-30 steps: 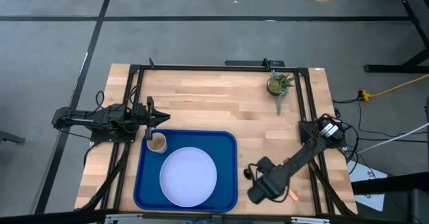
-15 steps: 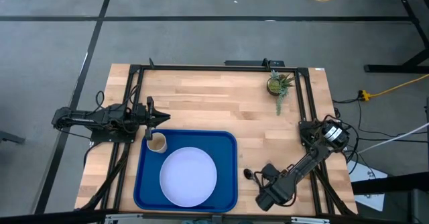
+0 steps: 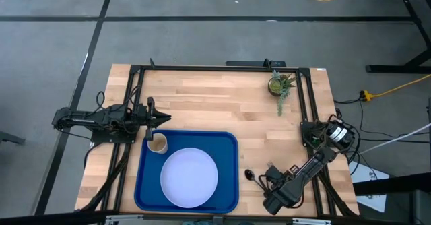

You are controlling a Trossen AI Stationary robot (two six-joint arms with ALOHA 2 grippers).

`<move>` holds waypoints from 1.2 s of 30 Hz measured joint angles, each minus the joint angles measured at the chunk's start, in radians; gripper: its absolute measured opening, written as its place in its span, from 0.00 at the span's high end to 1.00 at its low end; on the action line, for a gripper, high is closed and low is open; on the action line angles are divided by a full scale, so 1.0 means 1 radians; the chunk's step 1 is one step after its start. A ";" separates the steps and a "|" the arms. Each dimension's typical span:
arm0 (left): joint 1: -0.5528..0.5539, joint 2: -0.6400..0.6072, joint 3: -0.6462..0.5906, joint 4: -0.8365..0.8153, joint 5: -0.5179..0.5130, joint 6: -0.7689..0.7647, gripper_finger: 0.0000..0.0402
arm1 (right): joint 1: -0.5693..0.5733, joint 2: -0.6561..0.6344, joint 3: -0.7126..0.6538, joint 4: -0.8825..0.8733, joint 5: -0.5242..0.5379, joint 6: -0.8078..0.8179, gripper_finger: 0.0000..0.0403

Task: Pick and place plate/cup/fork/spoon on tray
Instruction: Put the orange fork to the right of the purple plate on the blue serving tray, then put the orange fork on the blue serving tray to the right of the purple plate

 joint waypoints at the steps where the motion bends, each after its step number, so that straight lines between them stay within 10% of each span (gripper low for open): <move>1: 0.000 0.000 0.000 0.000 0.000 0.000 0.92 | 0.000 -0.001 -0.010 0.014 0.004 -0.003 0.58; 36: 0.000 0.000 0.000 0.000 0.000 0.000 0.92 | -0.108 -0.084 0.065 -0.039 0.091 0.069 0.79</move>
